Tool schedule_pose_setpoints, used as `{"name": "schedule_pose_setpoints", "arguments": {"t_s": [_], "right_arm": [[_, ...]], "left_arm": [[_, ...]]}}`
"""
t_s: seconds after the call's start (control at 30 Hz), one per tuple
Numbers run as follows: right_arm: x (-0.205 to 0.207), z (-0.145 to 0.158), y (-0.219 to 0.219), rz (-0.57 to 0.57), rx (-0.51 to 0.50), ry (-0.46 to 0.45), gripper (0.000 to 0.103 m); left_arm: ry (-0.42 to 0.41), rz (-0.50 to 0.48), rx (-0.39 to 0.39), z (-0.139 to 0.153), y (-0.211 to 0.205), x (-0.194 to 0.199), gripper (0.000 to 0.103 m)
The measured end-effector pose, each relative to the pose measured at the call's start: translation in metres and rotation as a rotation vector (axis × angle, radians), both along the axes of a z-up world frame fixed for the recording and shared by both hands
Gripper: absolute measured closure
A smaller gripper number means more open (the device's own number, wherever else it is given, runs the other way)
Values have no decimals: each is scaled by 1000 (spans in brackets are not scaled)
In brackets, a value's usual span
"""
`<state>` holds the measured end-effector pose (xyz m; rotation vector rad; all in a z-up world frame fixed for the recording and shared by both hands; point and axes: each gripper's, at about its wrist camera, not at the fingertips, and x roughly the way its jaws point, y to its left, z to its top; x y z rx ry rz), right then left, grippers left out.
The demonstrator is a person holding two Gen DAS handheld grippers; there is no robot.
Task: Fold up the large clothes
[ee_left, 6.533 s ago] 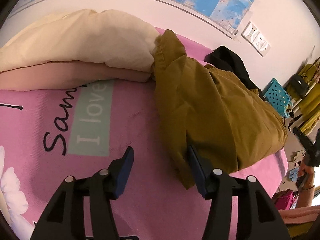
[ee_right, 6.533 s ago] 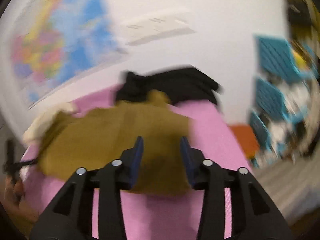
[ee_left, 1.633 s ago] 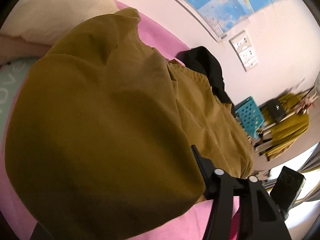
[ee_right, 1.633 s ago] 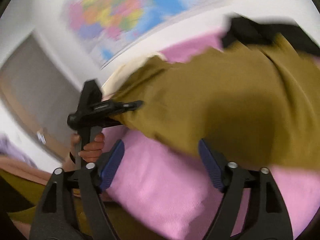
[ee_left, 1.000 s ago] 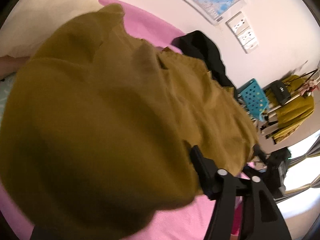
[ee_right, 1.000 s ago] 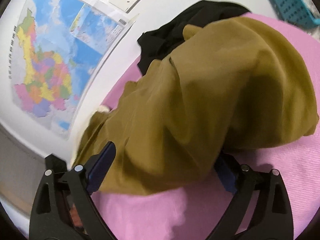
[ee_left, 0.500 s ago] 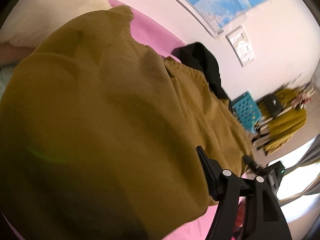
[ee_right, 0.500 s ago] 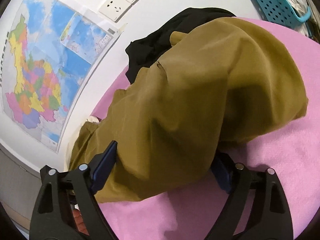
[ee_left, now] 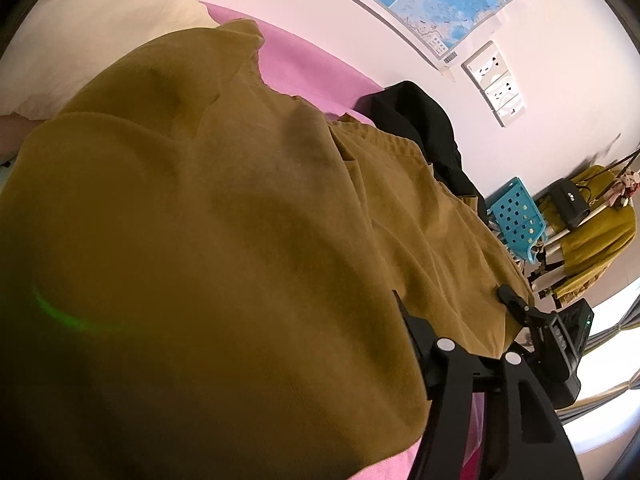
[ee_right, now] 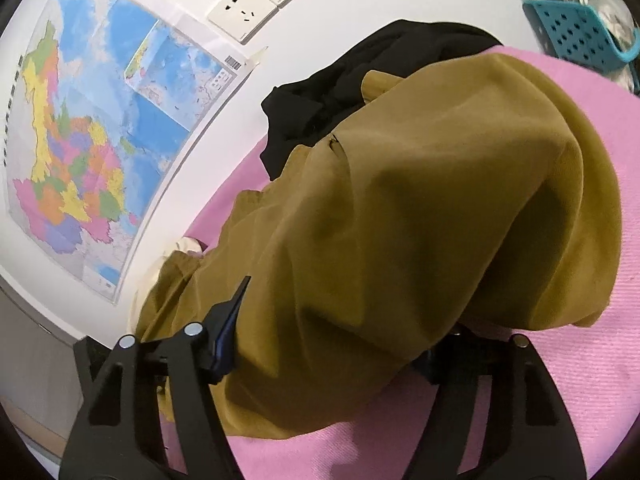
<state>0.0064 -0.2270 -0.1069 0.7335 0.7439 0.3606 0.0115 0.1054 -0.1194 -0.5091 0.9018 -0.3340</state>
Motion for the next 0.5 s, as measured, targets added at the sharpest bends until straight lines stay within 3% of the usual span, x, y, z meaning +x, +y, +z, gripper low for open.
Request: {"name": "schedule_pose_setpoints", "arguments": {"t_s": [0.1,0.13,0.23,0.3,0.43,0.5], "right_arm": [[5,2,5,28,4,-7,17],[7,3,7,32,-4,-6,16],[9,4,9,37,-14,-8,18],[9,3,7,29,-53,0,36],[10,-1,-1,46,-29,11,49],[9,-1,-4,60,1,13,64]], "left_arm": [[-5,-8,-1,0,-2,1,35],[-5,-14,-7,1,-3,1,31],[3,-12,17,3,-6,5,30],[3,-11,33,4,-8,6,30],[13,8,60,4,-10,7,38],[17,14,59,5,-10,7,43]]}}
